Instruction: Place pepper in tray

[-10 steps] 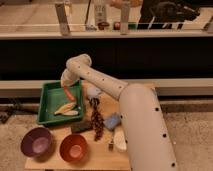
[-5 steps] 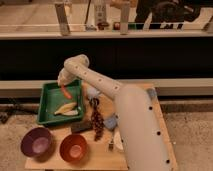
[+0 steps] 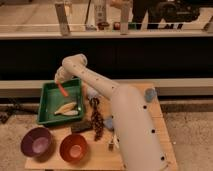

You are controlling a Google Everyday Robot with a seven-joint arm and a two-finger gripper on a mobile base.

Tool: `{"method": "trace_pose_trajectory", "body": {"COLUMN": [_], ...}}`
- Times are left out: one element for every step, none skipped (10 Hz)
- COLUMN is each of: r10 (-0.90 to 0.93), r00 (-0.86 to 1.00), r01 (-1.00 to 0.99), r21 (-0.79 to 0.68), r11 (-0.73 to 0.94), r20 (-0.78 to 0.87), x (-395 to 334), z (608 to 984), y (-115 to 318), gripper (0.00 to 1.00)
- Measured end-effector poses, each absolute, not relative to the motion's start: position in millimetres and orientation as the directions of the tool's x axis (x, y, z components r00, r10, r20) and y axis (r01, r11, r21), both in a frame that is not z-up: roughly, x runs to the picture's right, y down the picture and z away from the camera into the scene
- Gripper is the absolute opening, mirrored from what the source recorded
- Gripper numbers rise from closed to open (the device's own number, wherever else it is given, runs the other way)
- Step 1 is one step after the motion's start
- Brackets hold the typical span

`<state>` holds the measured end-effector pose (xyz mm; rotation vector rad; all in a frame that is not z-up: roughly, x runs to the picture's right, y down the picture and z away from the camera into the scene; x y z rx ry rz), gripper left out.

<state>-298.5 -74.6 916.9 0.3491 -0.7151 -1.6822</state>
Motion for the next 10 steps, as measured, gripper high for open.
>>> {"method": "trace_pose_trajectory", "body": {"r10": [-0.958,-0.958,-0.957,-0.957,-0.958,-0.958,-0.956,-0.954,-0.953,-0.952], "r00": [-0.247,-0.251,-0.257,-0.258,-0.256,-0.260,-0.268,-0.274,-0.280,-0.282], "r01": [0.767,0.763,0.758,0.758,0.760,0.759,0.758,0.758,0.759,0.758], "r21": [0.633,0.638,0.642,0.642,0.639,0.639,0.638,0.637,0.635,0.635], "r11": [-0.102,-0.107,-0.114,-0.116,-0.119,-0.124,-0.133,-0.140,-0.146,-0.146], "r20": [0.144,0.139,0.134,0.130,0.126,0.122,0.119,0.118,0.115,0.118], "x": [-304.5,-310.2,-317.3,-319.0,-316.5,-317.0,-318.3,-318.9,-319.2,-318.4], "z": [919.0,920.7,920.6,921.1,921.9,921.3,920.4,920.1,919.3,919.5], "y": [-77.2,-79.6,-80.0,-80.3,-82.1,-82.6,-82.3,-81.9,-81.6,-80.4], "gripper": [0.00,0.00,0.01,0.07,0.18,0.27,0.38,0.47,0.58,0.66]}}
